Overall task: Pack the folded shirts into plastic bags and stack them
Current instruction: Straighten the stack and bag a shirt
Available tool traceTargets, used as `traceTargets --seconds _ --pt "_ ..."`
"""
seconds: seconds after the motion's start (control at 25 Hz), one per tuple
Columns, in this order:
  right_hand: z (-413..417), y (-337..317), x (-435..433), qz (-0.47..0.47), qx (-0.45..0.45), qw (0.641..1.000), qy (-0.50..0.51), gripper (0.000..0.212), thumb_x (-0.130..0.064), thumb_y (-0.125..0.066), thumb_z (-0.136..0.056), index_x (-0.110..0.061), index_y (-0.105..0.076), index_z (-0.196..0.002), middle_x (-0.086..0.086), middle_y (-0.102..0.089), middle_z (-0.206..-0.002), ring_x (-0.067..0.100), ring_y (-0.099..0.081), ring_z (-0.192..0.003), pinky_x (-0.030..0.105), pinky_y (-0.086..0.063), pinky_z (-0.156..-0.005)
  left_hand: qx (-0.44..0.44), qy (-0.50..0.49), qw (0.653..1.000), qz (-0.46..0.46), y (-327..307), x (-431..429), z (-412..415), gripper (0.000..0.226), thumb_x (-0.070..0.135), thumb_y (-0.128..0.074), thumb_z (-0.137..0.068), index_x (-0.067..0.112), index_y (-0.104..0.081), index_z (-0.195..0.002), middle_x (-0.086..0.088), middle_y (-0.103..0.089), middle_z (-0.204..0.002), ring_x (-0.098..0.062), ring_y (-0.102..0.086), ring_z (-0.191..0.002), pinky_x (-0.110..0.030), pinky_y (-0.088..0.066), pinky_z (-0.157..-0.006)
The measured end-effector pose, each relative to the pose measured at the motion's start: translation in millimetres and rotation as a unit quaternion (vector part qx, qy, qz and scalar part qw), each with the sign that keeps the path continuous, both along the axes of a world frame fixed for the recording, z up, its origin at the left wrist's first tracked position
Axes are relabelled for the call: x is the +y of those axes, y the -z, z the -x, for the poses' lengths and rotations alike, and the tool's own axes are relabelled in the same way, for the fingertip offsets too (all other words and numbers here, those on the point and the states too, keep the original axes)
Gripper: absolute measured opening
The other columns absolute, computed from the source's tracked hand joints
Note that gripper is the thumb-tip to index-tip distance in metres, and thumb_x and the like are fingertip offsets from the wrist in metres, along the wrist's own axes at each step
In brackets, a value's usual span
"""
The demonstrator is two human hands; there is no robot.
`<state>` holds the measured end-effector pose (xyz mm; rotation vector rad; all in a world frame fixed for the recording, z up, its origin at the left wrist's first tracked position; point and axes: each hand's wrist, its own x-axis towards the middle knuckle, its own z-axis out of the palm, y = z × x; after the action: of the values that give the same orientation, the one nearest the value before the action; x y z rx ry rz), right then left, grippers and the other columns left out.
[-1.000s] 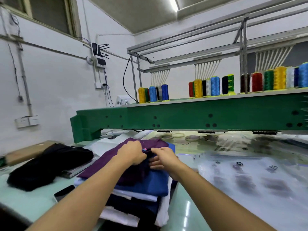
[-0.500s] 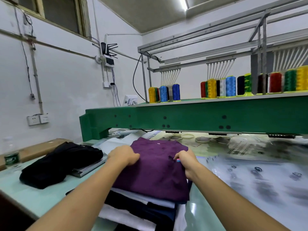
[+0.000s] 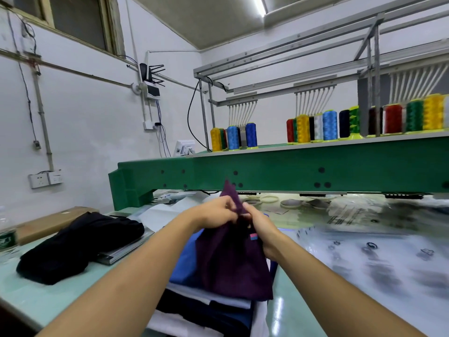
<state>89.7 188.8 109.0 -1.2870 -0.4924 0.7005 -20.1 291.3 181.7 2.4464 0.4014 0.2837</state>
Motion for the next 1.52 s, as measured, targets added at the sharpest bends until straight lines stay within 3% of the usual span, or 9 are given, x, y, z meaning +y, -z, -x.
traceTargets --seconds 0.12,0.24,0.36,0.56,0.72,0.88,1.08,1.32,1.52 --pt "-8 4 1 -0.001 0.013 1.000 0.006 0.041 -0.052 -0.060 -0.092 -0.021 -0.074 -0.114 0.005 -0.073 -0.111 0.024 -0.069 -0.098 0.041 -0.057 -0.089 0.012 0.043 0.983 0.177 5 -14 -12 0.015 0.026 -0.059 -0.087 0.016 -0.065 -0.096 -0.003 -0.068 -0.101 -0.022 -0.072 -0.082 -0.029 -0.050 -0.056" --pt "-8 11 4 0.003 0.016 0.999 0.038 0.041 -0.008 -0.064 -0.087 -0.012 -0.063 -0.128 0.022 -0.068 -0.119 0.027 -0.062 -0.088 0.046 -0.058 -0.085 -0.050 -0.087 0.995 0.020 20 3 -11 0.013 0.006 -0.050 -0.094 0.015 -0.057 -0.099 -0.009 -0.063 -0.105 -0.024 -0.063 -0.089 -0.039 -0.059 -0.071" --pt "-3 11 6 -0.005 0.009 0.998 0.058 0.062 0.011 -0.052 -0.082 -0.012 -0.051 -0.140 0.025 -0.062 -0.129 0.033 -0.063 -0.099 0.048 -0.057 -0.090 -0.018 -0.157 0.987 -0.038 39 14 -10 0.031 0.026 -0.057 -0.096 0.016 -0.047 -0.124 -0.004 -0.062 -0.117 -0.024 -0.058 -0.108 -0.037 -0.049 -0.094" --pt "-5 -1 -14 -0.071 0.038 0.995 0.054 0.036 0.003 -0.053 -0.083 -0.005 -0.066 -0.116 0.013 -0.074 -0.089 0.024 -0.068 -0.070 0.030 -0.054 -0.057 -0.100 -0.063 0.991 0.064 49 -6 -29 0.054 0.032 -0.055 -0.101 0.031 -0.036 -0.152 0.006 -0.055 -0.143 -0.013 -0.056 -0.123 -0.032 -0.045 -0.107" --pt "-27 -11 -48 -0.087 0.045 0.991 0.091 0.020 -0.021 -0.064 -0.095 -0.014 -0.068 -0.114 0.017 -0.075 -0.101 0.029 -0.073 -0.080 0.035 -0.059 -0.065 -0.112 0.017 0.993 0.030 42 -51 -68 0.056 0.027 -0.047 -0.104 0.030 -0.030 -0.157 0.008 -0.040 -0.157 -0.009 -0.043 -0.136 -0.019 -0.031 -0.104" --pt "-58 -7 -117 -0.108 0.044 0.984 0.132 0.016 -0.008 -0.063 -0.094 -0.010 -0.070 -0.109 0.020 -0.074 -0.099 0.027 -0.072 -0.070 0.032 -0.057 -0.055 -0.111 0.097 0.983 0.111 48 -121 -105 0.061 0.014 -0.049 -0.101 0.027 -0.028 -0.157 0.009 -0.053 -0.141 -0.002 -0.055 -0.113 -0.007 -0.042 -0.086" --pt "-98 8 -229 -0.022 -0.058 0.977 0.205 0.034 0.016 -0.055 -0.085 -0.007 -0.071 -0.105 0.013 -0.077 -0.087 0.023 -0.073 -0.067 0.029 -0.057 -0.056 -0.067 0.182 0.957 0.217 74 -199 -137 0.056 0.025 -0.054 -0.100 0.046 -0.028 -0.145 0.018 -0.057 -0.131 -0.010 -0.063 -0.106 -0.033 -0.058 -0.080" --pt "-132 20 -346 0.178 -0.220 0.927 0.247 0.050 0.016 -0.054 -0.085 -0.017 -0.067 -0.121 0.002 -0.075 -0.096 0.016 -0.070 -0.079 0.021 -0.053 -0.053 0.103 0.207 0.965 -0.123 135 -218 -151 0.067 0.039 -0.064 -0.094 0.031 -0.035 -0.155 0.002 -0.045 -0.154 -0.020 -0.050 -0.132 -0.032 -0.042 -0.108" --pt "-142 26 -399 0.271 -0.307 0.887 0.213 0.056 0.018 -0.045 -0.082 -0.025 -0.071 -0.106 0.002 -0.076 -0.095 0.023 -0.073 -0.084 0.037 -0.059 -0.066 0.136 0.199 0.938 -0.248 163 -213 -150 0.029 0.047 -0.049 -0.100 0.034 -0.058 -0.124 -0.003 -0.066 -0.121 -0.025 -0.060 -0.108 -0.031 -0.042 -0.081"
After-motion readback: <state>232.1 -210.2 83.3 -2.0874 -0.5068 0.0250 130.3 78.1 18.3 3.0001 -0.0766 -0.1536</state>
